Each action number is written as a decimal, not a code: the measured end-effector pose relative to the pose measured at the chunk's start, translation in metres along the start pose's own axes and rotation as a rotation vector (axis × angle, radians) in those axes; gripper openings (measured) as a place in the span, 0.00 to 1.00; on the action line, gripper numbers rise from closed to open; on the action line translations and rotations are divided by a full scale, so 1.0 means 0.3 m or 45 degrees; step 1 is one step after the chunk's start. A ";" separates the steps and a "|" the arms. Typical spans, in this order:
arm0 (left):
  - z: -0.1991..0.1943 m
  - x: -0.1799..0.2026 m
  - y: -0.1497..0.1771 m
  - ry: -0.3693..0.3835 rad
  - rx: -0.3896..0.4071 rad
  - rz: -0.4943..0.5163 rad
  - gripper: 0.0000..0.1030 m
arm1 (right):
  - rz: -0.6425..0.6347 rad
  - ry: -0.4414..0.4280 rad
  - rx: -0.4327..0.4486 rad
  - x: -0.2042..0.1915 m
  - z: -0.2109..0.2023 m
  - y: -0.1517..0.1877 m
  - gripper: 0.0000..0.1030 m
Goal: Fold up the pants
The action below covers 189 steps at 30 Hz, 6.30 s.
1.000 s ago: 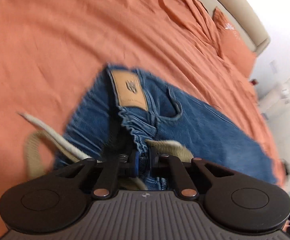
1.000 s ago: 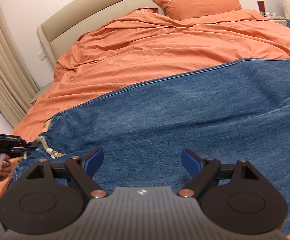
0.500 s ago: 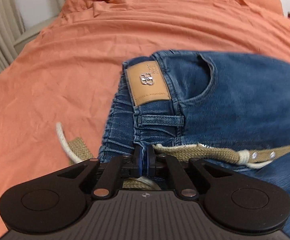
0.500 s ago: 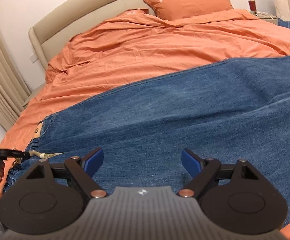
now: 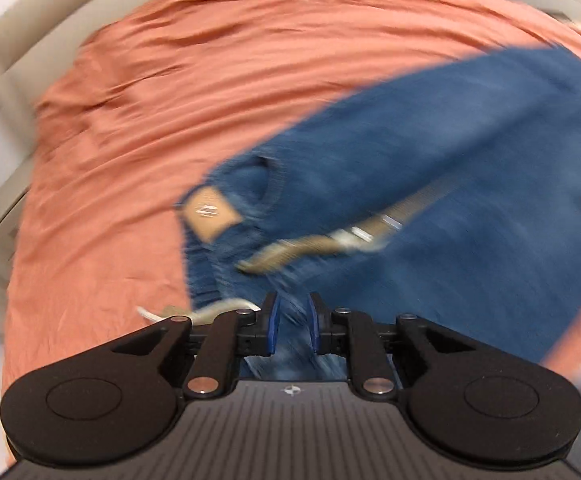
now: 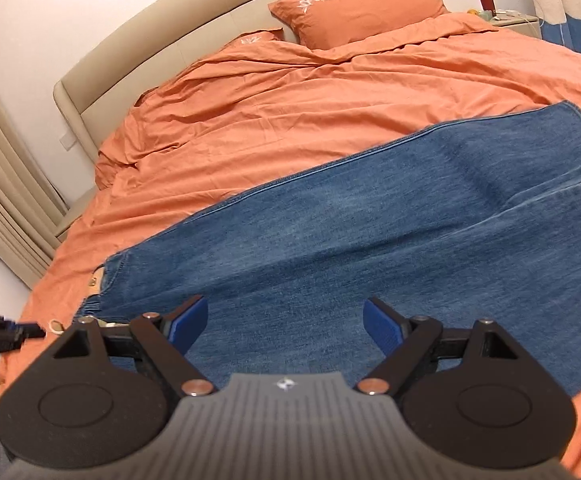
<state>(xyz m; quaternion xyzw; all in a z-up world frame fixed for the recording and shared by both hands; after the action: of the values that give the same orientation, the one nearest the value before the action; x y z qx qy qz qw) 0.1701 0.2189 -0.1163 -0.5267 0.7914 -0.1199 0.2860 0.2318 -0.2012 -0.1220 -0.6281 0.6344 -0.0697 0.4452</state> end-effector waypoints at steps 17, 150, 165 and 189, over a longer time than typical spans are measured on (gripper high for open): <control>0.172 0.239 0.274 0.155 -0.467 0.654 0.46 | -0.130 0.404 0.148 0.240 -0.583 -0.132 0.79; 0.208 -0.410 -0.038 -0.066 0.369 -1.498 0.15 | -0.435 0.737 -0.234 0.537 0.106 -0.286 0.40; 0.444 -0.444 0.107 -0.316 -0.022 -1.378 0.25 | 0.248 0.646 0.070 0.987 -0.176 -0.401 0.39; 0.492 -0.363 0.067 -0.612 -0.210 -1.208 0.27 | 0.583 0.383 0.240 1.310 -0.115 -0.528 0.28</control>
<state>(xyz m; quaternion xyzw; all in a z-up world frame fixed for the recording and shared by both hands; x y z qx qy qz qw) 0.2709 0.3419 -0.2098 -0.8598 0.3855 -0.0495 0.3313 0.3986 -0.5868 -0.1863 -0.4072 0.8093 -0.1182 0.4066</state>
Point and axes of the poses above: each gripper's, at about its wrist camera, not at the fingertips, and z roughly the way its jaws point, x to its right, y to its underside, the point moved 8 cm from there along z, roughly the way its jaws point, and after that the axes turned 5 degrees about -y, right-handed, at the moved point
